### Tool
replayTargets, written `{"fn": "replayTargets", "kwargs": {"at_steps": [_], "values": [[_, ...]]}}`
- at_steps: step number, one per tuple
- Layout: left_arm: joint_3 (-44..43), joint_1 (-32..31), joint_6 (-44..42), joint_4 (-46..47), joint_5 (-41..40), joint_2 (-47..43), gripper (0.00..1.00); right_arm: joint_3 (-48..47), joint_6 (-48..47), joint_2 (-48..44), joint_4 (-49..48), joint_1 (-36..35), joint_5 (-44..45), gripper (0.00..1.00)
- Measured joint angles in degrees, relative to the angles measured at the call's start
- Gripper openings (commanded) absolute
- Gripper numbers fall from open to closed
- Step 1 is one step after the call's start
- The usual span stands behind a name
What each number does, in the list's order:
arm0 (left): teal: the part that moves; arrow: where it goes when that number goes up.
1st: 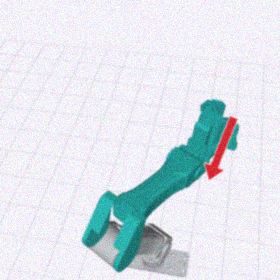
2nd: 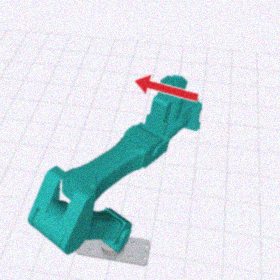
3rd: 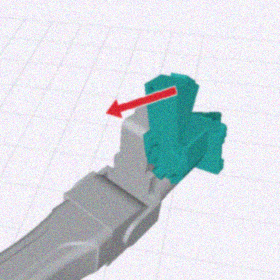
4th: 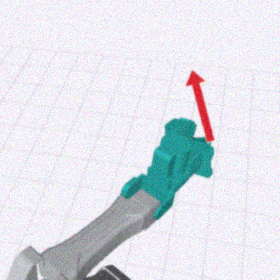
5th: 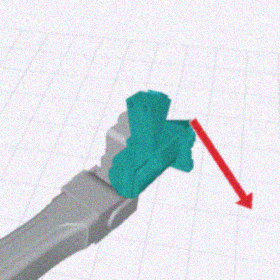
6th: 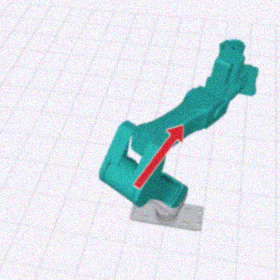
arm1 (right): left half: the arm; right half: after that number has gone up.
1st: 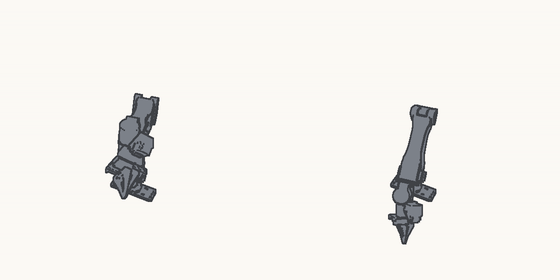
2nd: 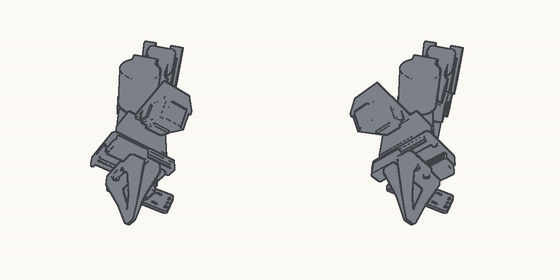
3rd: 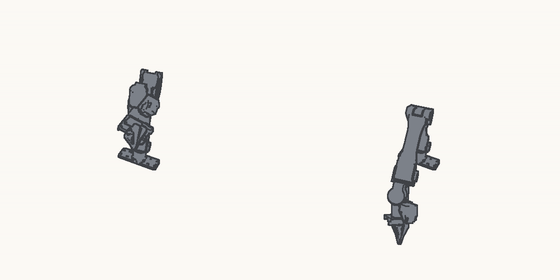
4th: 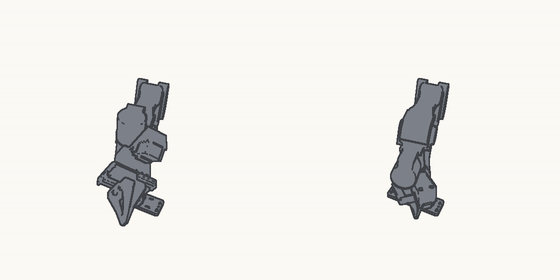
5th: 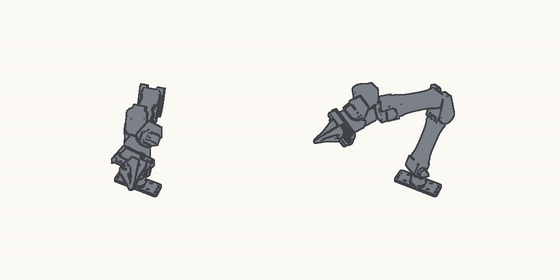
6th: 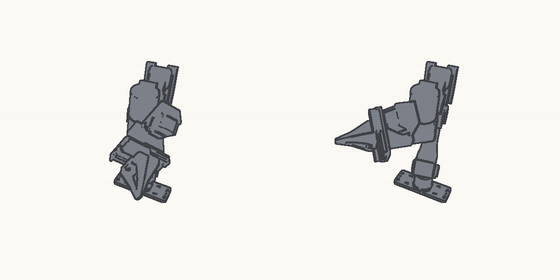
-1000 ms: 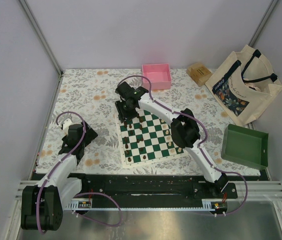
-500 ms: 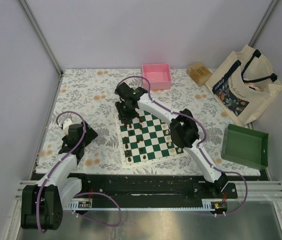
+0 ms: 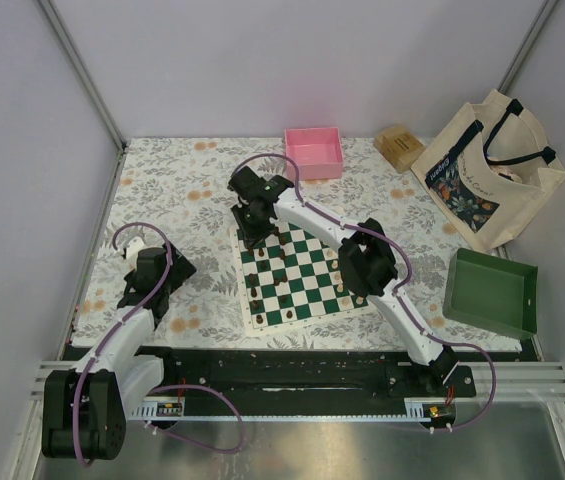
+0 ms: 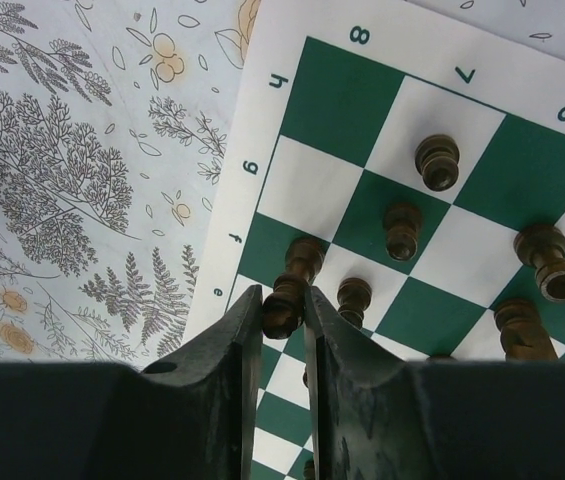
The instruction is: Set up the chess pieces on the board
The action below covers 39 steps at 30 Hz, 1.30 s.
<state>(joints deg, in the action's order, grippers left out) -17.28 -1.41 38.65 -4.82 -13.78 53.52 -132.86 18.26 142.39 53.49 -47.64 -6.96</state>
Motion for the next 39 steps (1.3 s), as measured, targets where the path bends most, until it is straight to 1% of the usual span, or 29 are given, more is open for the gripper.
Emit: {"fn": "replayTargets", "kwargs": {"at_steps": [15, 26, 39], "values": [[0.0, 0.0, -0.02, 0.0, 0.0, 0.0, 0.99, 0.04, -0.94, -0.44, 1.29, -2.12, 1.49, 0.24], [0.0, 0.0, -0.02, 0.0, 0.0, 0.0, 0.99, 4.68, -1.16, -5.4, 1.9, -3.82, 1.51, 0.23], [0.0, 0.0, 0.0, -0.02, 0.02, 0.24, 0.99, 6.23, -1.14, -5.7, 1.2, -3.82, 1.27, 0.22]]}}
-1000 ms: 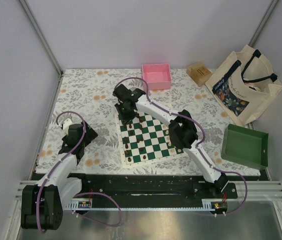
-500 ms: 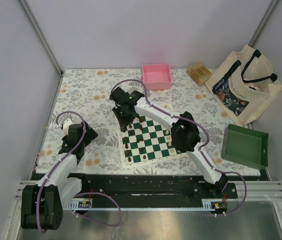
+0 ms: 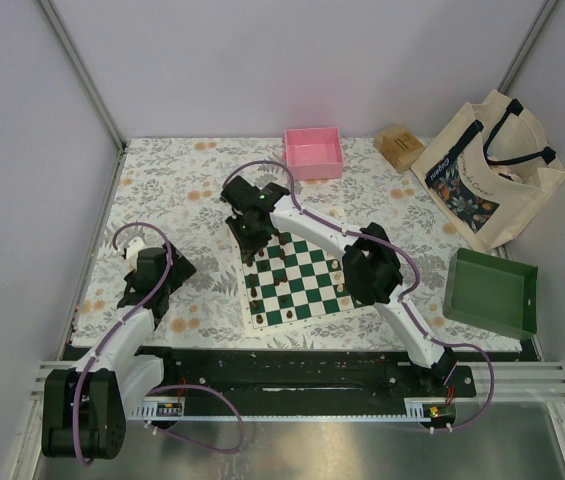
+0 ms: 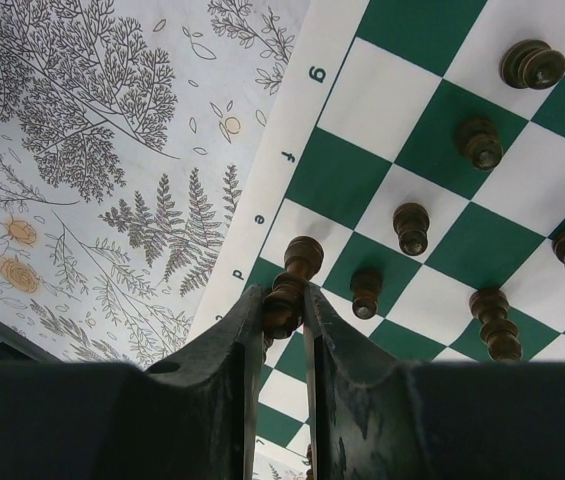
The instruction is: Set up the chess pieces on the board
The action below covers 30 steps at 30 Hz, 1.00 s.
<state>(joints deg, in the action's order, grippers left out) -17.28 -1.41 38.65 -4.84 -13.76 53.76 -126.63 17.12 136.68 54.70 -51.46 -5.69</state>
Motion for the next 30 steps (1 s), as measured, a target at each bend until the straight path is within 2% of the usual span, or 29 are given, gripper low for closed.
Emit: {"fn": "replayTargets", "kwargs": {"at_steps": [13, 20, 30], "values": [[0.0, 0.0, 0.0, 0.0, 0.0, 0.0, 0.99, 1.95, 0.04, 0.0, -1.31, 0.0, -1.33, 0.23], [-0.39, 0.0, -0.02, 0.02, 0.0, 0.79, 0.99, 3.26, 0.22, 0.0, -2.64, 0.0, -1.51, 0.27], [-0.48, 0.0, -0.02, 0.0, 0.02, 0.85, 0.99, 5.49, 0.42, -0.35, -4.02, 0.0, -2.08, 0.47]]}}
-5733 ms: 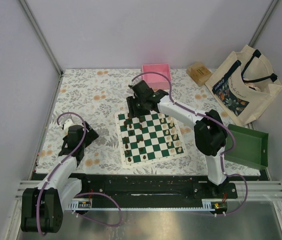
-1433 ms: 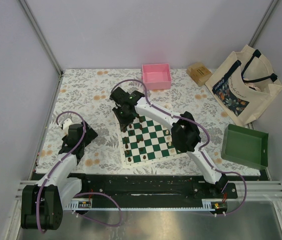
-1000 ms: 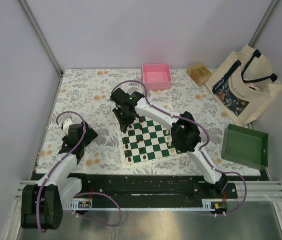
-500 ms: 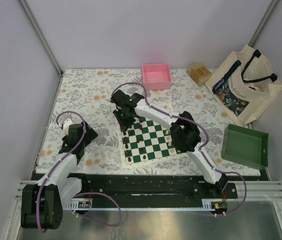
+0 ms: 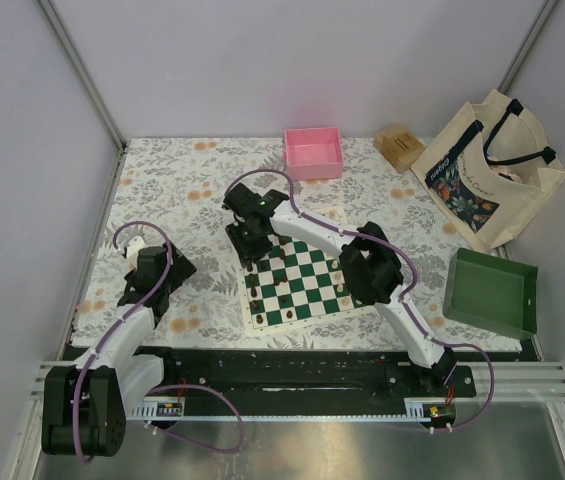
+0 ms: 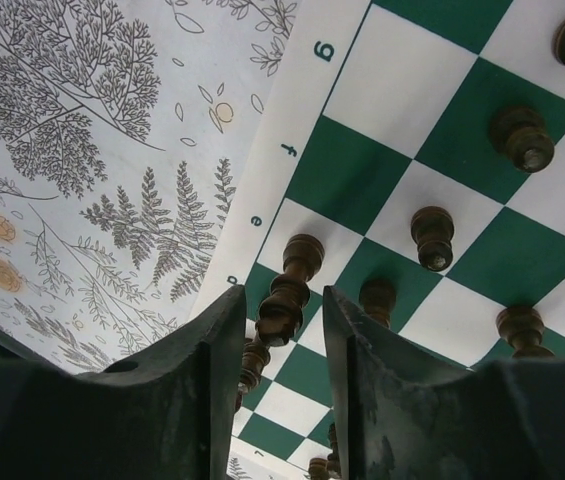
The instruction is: Set up the chess pieces on the board
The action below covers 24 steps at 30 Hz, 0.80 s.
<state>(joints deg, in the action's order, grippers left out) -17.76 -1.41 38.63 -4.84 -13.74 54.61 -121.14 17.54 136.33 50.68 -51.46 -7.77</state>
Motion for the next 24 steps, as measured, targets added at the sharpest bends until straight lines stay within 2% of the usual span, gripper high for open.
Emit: {"fn": "replayTargets", "kwargs": {"at_steps": [6, 15, 24], "values": [[0.0, 0.0, 0.0, 0.0, -0.02, 0.0, 0.99, -0.17, -0.28, -0.57, 0.28, 0.02, -0.46, 0.56], [0.0, 0.0, 0.0, 0.0, -0.02, 0.0, 0.99, -1.18, -0.68, -6.12, 0.57, 1.6, 0.72, 0.59], [0.0, 0.0, -0.02, 0.0, -0.02, -0.02, 0.99, 3.93, 0.76, -12.31, -2.67, 9.22, 5.4, 0.61]]}}
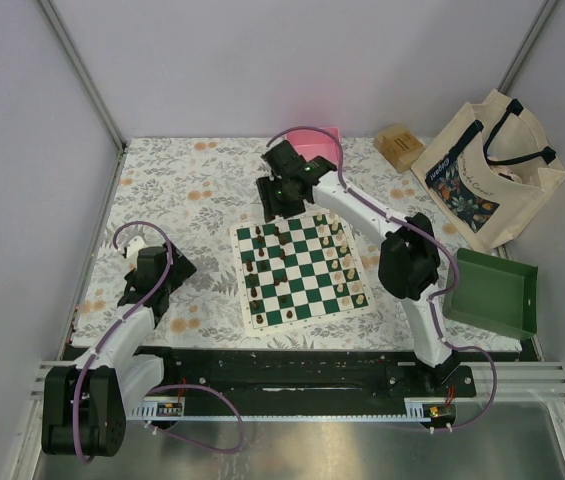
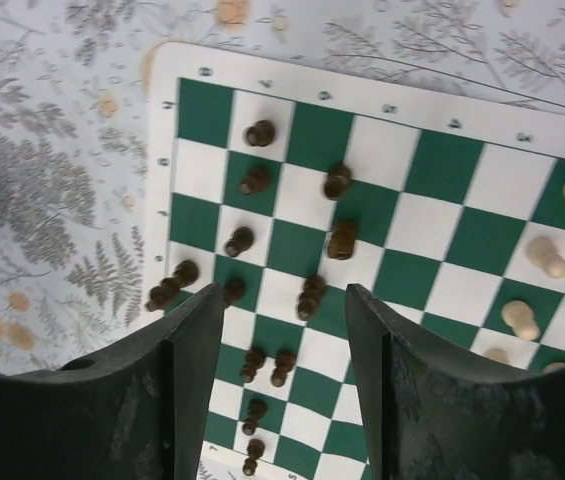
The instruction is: Set up the chess pieces on the board
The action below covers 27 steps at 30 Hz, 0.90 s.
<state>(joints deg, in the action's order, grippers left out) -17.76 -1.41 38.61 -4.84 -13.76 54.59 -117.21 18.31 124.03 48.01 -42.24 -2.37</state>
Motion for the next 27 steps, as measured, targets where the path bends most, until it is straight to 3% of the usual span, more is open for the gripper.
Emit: {"fn": "replayTargets", "kwargs": {"at_steps": [12, 27], "values": [[0.0, 0.0, 0.02, -0.02, 0.0, -0.61, 0.99, 0.5, 0.63, 5.97, -0.11, 3.13, 1.18, 0.61], [0.0, 0.0, 0.02, -0.02, 0.0, -0.74, 0.99, 0.09, 0.94, 10.62, 0.28, 3.1, 1.25, 0.51]]}}
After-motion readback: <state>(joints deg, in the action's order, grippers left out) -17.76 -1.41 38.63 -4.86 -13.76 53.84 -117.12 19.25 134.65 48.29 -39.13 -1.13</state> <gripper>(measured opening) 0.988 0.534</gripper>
